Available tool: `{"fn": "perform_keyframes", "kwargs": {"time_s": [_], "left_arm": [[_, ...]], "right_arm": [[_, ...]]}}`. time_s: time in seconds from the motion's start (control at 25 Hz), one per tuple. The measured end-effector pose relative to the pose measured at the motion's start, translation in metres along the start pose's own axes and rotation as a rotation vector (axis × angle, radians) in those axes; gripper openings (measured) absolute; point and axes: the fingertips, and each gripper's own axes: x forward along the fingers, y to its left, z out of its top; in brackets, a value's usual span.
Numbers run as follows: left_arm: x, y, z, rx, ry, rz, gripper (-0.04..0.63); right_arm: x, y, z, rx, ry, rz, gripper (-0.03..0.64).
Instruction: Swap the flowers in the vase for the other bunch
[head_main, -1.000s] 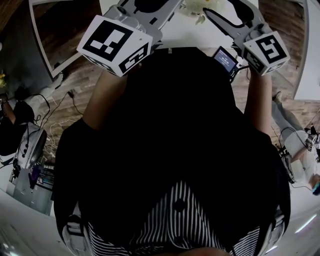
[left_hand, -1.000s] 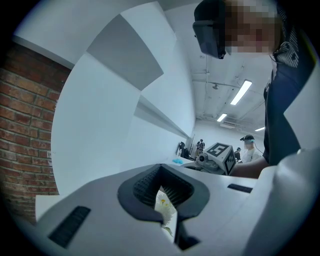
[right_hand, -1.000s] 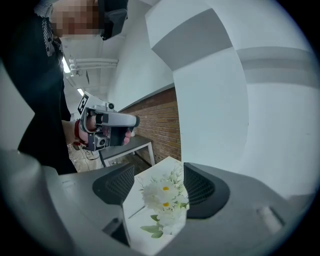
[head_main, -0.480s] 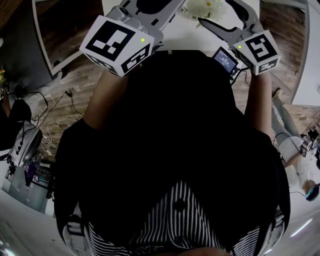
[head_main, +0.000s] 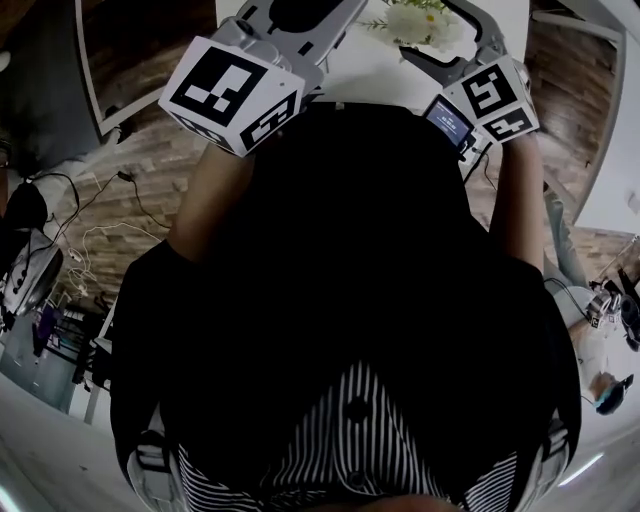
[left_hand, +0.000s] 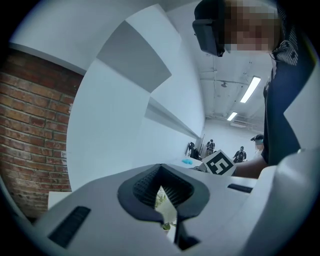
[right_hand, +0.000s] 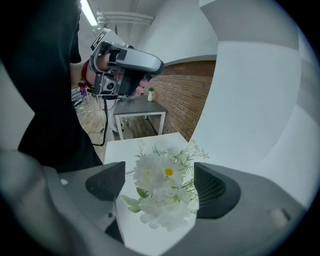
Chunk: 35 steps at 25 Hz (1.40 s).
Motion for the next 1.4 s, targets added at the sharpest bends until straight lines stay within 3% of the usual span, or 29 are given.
{"fn": "perform_keyframes", "kwargs": {"time_s": [0.36, 0.6, 0.76, 0.84, 1.4], "left_arm": [[-0.019, 0.004, -0.003, -0.013, -0.016, 0.059, 0.000], [-0.031, 0.008, -0.007, -0.024, -0.021, 0.080, 0.000], [-0.034, 0.010, -0.010, -0.033, -0.019, 0.088, 0.000], [-0.034, 0.007, -0.010, -0.035, -0.018, 0.090, 0.000], [-0.035, 0.009, -0.008, -0.018, -0.031, 0.064, 0.000]], "right_arm": [[0.017, 0.012, -0.009, -0.151, 0.115, 0.026, 0.412], [0.023, 0.011, -0.004, -0.158, 0.109, 0.012, 0.280], [0.019, 0.002, 0.001, -0.154, 0.084, -0.029, 0.118], [0.015, -0.001, 0.001, -0.150, 0.078, -0.046, 0.092], [0.010, -0.001, 0.006, -0.143, 0.062, -0.092, 0.048]]}}
